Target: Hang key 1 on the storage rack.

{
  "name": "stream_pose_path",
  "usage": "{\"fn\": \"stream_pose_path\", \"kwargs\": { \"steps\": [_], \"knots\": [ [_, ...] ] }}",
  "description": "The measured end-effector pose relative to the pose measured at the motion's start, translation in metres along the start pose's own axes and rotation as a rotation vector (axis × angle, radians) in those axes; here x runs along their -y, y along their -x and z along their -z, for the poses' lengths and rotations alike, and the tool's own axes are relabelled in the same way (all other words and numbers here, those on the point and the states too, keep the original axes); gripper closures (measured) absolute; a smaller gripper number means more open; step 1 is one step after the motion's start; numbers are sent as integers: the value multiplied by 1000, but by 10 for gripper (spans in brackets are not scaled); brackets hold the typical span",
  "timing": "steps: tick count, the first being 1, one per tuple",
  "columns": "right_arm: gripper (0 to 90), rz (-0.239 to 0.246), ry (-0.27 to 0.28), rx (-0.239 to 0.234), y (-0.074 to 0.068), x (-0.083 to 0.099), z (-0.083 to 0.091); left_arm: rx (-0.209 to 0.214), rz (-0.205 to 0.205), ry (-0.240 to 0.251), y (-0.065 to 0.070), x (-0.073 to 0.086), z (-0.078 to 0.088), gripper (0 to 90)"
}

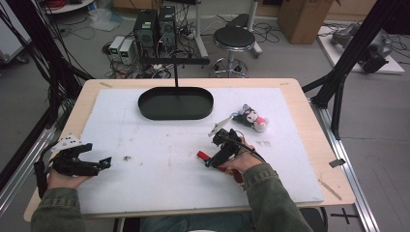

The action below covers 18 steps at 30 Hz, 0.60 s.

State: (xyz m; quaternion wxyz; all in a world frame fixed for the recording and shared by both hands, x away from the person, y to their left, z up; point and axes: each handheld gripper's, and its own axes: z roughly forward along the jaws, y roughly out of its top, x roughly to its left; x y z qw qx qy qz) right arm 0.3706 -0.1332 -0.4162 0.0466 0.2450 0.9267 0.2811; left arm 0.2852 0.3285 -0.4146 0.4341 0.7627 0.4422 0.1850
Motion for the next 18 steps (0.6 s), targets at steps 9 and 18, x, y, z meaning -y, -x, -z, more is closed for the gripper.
{"fn": "stream_pose_path", "kwargs": {
  "steps": [9,18],
  "knots": [
    [142,39,-64,-20,-9,0,-8,0,1,-3,0,0,0,20],
    [418,85,-95,-17,-13,0,-9,1,-1,-5,-1,1,-1,20]
  ]
}}
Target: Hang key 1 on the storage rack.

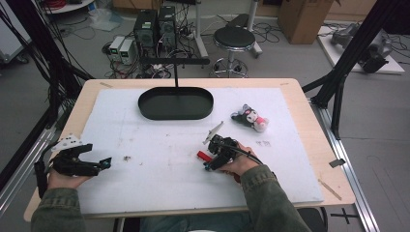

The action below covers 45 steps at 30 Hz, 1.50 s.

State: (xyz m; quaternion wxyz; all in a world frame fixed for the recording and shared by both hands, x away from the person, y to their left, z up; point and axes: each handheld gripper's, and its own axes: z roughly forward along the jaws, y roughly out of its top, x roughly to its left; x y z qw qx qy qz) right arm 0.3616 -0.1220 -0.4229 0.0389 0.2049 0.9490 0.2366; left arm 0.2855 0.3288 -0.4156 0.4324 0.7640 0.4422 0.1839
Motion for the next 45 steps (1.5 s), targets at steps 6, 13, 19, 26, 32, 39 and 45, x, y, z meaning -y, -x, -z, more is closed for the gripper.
{"fn": "stream_pose_path", "kwargs": {
  "steps": [6,13,19,26,32,39,45],
  "knots": [
    [660,17,-1,9,-3,0,1,0,0,-1,0,0,0,20],
    [747,32,0,11,-5,0,3,-1,0,-2,0,0,0,20],
    [747,-18,50,-31,2,1,12,2,1,-2,0,0,0,20],
    [747,-75,183,-45,16,0,38,3,-3,-9,0,0,-1,20],
    [747,-89,264,-60,23,-10,62,4,2,-9,0,0,-1,20],
    [747,-89,309,-62,25,-23,91,6,2,-7,1,1,-1,20],
    [747,-90,333,-44,34,-40,115,13,2,-13,1,0,-2,20]
  ]
}}
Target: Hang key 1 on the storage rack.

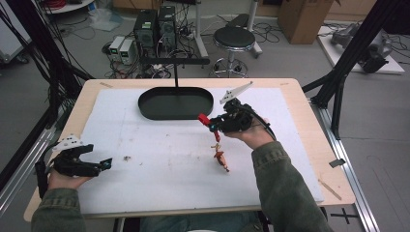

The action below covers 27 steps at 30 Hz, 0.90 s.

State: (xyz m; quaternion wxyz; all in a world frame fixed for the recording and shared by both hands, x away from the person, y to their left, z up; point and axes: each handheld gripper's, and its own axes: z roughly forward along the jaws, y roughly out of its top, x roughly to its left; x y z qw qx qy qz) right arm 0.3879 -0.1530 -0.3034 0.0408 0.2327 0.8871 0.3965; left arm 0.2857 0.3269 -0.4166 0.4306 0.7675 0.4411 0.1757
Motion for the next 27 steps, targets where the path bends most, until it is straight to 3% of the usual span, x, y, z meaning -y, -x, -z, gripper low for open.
{"fn": "stream_pose_path", "kwargs": {
  "steps": [13,27],
  "knots": [
    [747,24,-18,18,15,-49,11,3,1,-3,0,1,-1,20],
    [746,21,-67,2,33,-91,11,2,-1,-23,0,-1,-8,20]
  ]
}}
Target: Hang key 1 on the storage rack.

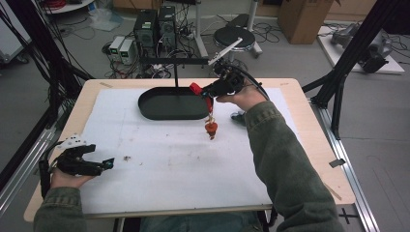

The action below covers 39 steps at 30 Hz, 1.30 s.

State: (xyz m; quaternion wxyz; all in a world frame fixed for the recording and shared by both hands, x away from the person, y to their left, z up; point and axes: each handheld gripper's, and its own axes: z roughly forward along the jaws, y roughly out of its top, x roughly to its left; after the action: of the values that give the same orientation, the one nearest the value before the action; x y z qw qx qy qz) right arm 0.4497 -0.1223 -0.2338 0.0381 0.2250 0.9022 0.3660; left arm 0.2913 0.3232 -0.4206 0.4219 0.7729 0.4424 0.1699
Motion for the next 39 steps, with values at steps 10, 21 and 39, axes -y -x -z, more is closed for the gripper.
{"fn": "stream_pose_path", "kwargs": {
  "steps": [10,21,39],
  "knots": [
    [746,-31,-4,24,24,-27,-8,25,-13,-12,6,-5,-11,20],
    [747,-60,2,47,37,-55,-15,41,-13,-3,4,-5,-11,20],
    [746,-75,-40,72,63,-101,-28,62,-8,7,0,-5,-13,20]
  ]
}}
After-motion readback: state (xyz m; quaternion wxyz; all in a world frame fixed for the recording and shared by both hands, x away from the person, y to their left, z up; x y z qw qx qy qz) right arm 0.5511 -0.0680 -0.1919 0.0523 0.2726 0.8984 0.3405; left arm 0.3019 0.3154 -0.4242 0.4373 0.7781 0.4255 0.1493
